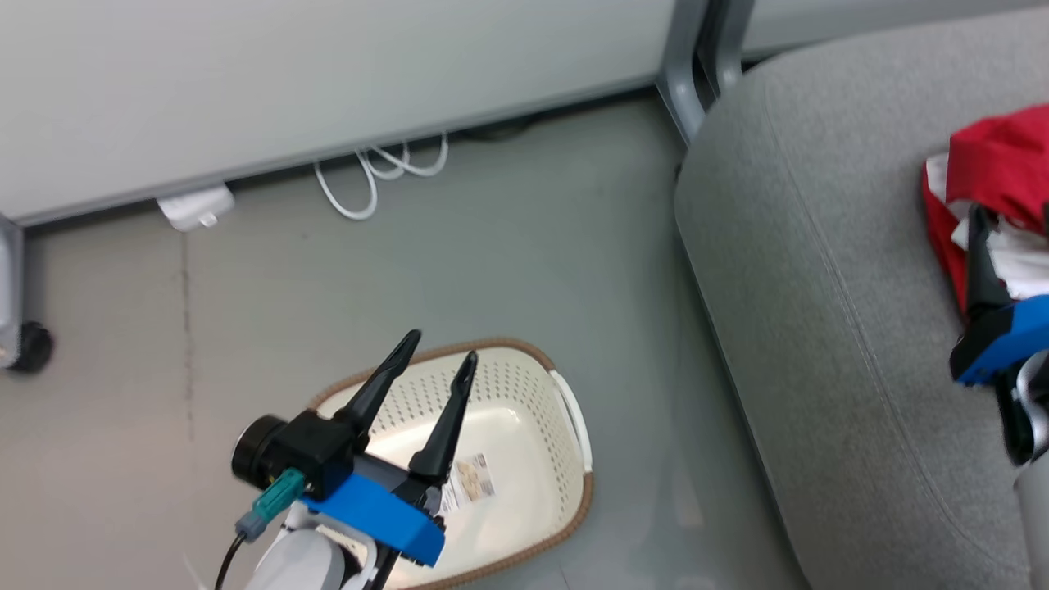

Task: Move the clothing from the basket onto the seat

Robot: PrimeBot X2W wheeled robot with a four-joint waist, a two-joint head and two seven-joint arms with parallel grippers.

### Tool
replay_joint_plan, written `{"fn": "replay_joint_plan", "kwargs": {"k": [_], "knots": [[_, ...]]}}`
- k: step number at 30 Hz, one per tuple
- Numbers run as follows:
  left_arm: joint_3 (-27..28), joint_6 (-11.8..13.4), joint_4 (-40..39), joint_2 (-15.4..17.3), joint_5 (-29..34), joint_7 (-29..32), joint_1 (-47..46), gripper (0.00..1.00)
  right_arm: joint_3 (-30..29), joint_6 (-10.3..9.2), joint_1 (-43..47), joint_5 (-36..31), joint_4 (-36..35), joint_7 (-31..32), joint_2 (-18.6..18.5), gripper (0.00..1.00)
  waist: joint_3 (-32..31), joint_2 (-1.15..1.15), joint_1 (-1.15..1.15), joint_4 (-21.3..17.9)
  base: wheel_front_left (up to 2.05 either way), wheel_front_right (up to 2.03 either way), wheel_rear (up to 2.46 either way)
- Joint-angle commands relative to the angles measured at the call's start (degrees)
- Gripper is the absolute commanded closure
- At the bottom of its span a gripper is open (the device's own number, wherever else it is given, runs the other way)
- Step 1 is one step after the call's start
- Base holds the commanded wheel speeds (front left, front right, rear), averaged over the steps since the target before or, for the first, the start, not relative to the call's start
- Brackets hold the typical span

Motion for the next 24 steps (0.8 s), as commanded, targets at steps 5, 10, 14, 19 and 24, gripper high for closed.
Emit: {"fn": "replay_joint_plan", "kwargs": {"k": [5,10,14,19,24], "knots": [[4.2,-0.2,1.3,-0.8,0.5,-0.2,5.0,0.0,-0.3,-0.02,10.6,0.5,-11.5,1.4,3.2,0.0,-9.9,0.0,0.02,6.1,0.0,0.0,0.0],[8.6,-0.2,2.4,-1.3,0.2,-0.2,9.3,0.0,-0.7,-0.02,20.3,-0.2,-23.5,3.1,8.1,0.0,-13.4,0.0,0.02,8.9,0.0,0.0,0.0],[12.1,-0.2,2.7,-1.4,0.8,-0.2,12.1,0.0,-0.9,-0.02,27.2,-1.2,-30.5,4.8,11.7,0.0,-14.5,0.0,0.02,10.8,0.0,0.0,0.0],[16.6,-0.2,2.3,-1.8,1.2,-0.2,15.9,0.0,-0.2,-0.02,33.1,-2.1,-35.4,5.7,14.8,0.0,-15.3,0.0,0.02,12.3,0.0,0.0,0.0],[19.7,-0.2,1.9,-2.5,1.6,-0.2,17.8,0.0,0.0,-0.02,36.8,-2.3,-37.9,5.8,16.4,0.0,-15.8,0.0,0.02,13.3,0.0,0.0,0.0]]}}
